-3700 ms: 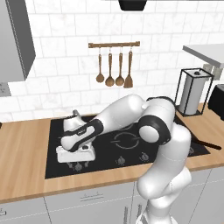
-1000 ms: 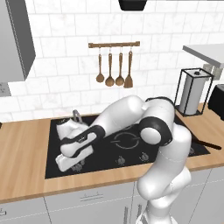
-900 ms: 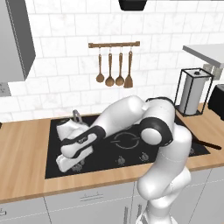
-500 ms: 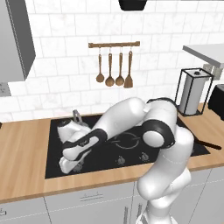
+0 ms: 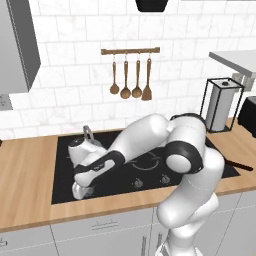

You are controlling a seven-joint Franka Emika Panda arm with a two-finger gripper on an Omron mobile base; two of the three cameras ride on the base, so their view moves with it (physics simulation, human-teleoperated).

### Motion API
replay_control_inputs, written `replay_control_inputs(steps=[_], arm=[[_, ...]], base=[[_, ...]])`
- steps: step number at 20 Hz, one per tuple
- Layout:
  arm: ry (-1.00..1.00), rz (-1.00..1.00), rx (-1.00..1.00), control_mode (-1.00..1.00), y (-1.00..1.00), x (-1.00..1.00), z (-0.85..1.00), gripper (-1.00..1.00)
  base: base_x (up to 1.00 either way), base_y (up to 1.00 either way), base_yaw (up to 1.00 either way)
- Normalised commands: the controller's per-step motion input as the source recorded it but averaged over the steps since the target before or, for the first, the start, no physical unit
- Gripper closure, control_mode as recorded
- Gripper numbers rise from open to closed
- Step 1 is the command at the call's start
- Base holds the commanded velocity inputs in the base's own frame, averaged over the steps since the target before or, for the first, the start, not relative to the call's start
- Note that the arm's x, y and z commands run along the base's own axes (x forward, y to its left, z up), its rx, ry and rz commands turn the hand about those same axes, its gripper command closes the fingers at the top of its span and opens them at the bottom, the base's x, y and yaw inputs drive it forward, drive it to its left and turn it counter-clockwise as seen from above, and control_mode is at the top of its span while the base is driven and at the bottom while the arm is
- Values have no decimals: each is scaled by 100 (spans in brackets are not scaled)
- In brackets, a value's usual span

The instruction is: Pick the kettle from the counter and place it on a stove burner. Then turn the burner on.

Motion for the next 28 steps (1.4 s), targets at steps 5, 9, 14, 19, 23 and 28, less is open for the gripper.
replay_control_inputs(steps=[5, 9, 14, 19, 23, 28], arm=[[0, 21, 5, -100, -14, 0, 0, 100], [0, 20, 4, -100, -13, 0, 0, 100], [0, 20, 3, -100, -10, 0, 0, 100], [0, 20, 1, -100, -6, 0, 0, 100], [0, 20, 0, -100, -6, 0, 0, 100], [0, 19, 0, -100, -6, 0, 0, 100]], base=[[0, 0, 0], [0, 0, 0], [0, 0, 0], [0, 0, 0], [0, 0, 0], [0, 0, 0]])
